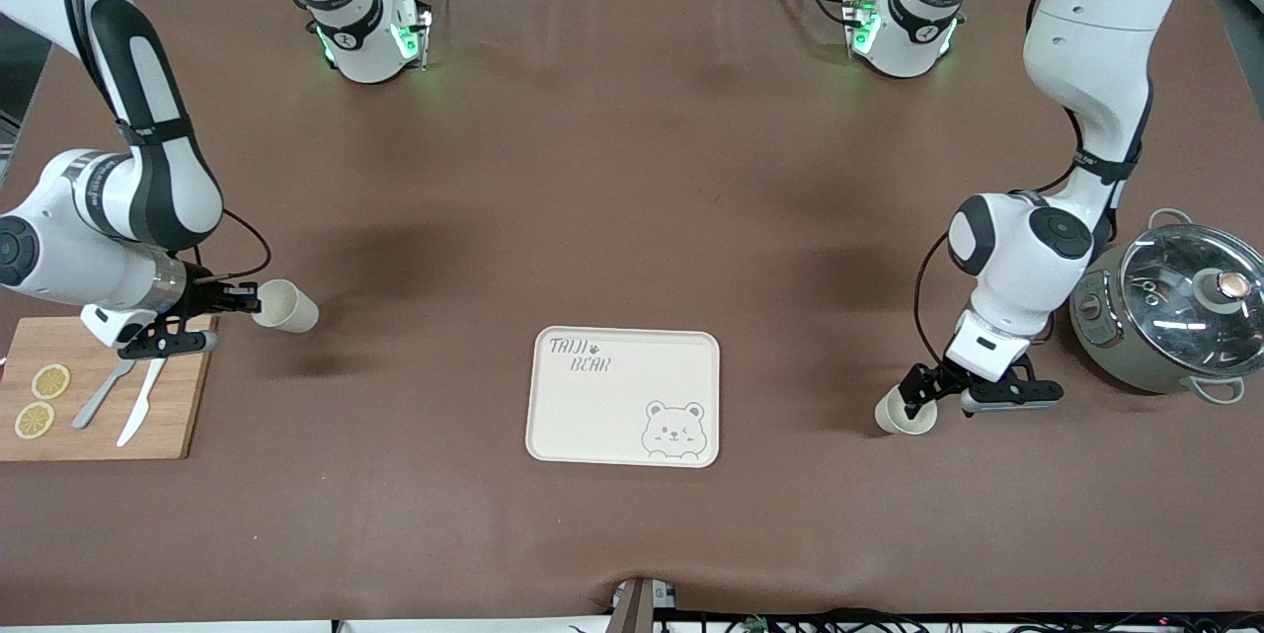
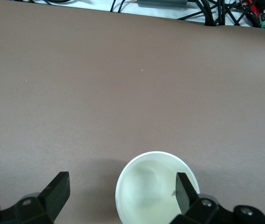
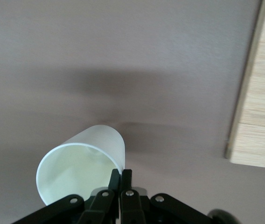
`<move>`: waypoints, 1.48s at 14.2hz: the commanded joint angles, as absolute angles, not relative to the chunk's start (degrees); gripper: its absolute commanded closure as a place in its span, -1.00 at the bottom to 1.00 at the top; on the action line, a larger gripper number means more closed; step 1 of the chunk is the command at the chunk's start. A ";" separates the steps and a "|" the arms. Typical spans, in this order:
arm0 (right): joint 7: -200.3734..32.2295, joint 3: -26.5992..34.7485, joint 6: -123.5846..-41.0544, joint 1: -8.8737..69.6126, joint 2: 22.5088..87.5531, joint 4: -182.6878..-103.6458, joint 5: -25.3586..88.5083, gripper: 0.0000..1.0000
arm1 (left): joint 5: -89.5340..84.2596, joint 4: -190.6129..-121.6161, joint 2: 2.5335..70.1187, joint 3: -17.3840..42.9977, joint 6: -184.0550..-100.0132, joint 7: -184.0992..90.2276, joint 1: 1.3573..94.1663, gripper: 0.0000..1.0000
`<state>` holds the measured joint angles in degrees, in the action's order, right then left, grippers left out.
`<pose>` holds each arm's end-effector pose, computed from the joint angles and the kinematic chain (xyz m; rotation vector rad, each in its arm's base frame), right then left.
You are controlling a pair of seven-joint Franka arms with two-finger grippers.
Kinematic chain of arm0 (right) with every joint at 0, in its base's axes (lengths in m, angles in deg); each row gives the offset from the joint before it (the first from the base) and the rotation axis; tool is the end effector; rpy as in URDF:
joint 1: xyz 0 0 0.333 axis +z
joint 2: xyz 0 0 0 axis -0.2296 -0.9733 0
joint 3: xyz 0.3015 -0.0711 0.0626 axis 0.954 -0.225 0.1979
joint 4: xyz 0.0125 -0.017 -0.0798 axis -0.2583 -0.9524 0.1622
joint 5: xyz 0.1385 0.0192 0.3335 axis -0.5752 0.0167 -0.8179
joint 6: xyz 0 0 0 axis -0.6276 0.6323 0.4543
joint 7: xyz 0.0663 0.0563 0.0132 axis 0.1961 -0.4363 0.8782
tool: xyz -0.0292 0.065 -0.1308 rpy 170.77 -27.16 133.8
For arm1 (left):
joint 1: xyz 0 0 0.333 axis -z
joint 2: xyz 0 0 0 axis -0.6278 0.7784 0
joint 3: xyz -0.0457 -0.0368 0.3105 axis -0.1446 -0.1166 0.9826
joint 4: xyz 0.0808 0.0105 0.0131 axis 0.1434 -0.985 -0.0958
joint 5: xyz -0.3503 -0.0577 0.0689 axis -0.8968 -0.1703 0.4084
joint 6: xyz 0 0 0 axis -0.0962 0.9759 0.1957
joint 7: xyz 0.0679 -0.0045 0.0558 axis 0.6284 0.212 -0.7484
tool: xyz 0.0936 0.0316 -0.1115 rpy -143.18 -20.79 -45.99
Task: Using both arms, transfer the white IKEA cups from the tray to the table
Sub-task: 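Set the cups on the table and open both grippers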
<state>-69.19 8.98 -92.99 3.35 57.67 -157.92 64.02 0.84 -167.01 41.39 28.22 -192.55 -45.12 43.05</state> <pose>0.5561 -0.0973 0.2511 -3.0377 -0.1743 0.1929 0.6581 -0.0731 0.2459 2.9535 0.0898 0.6757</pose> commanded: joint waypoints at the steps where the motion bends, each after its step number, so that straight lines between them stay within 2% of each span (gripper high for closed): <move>1: -67.13 9.96 -94.49 1.32 56.44 -158.58 64.90 1.00 | 0.03 -165.66 34.19 27.97 -179.96 -44.70 42.75 -1.00; 10: -67.48 10.05 -95.99 0.70 55.29 -159.37 65.96 1.00 | 2.91 -152.40 26.26 28.67 -146.46 -44.97 42.40 -1.00; 11: -67.57 10.05 -95.99 0.62 55.29 -159.20 65.87 0.69 | 3.54 -150.12 26.26 28.76 -142.94 -45.05 42.14 -1.00; 13: -67.75 10.05 -95.99 0.09 54.94 -158.50 65.87 -0.52 | 3.72 -147.29 25.74 28.67 -138.10 -44.97 41.44 -1.00; 14: -67.75 10.05 -95.29 0.17 54.94 -158.14 65.87 -1.00 | 3.72 -146.76 25.12 28.76 -136.51 -44.97 41.35 -1.00; 16: -67.75 10.05 -94.76 0.18 55.03 -158.05 65.78 -1.00 | 3.72 -146.05 24.42 28.76 -134.48 -45.06 41.17 -1.00; 21: -67.83 10.05 -83.00 0.00 55.03 -152.44 65.87 -1.00 | 3.72 -144.65 23.28 28.67 -131.05 -45.06 41.26 -1.00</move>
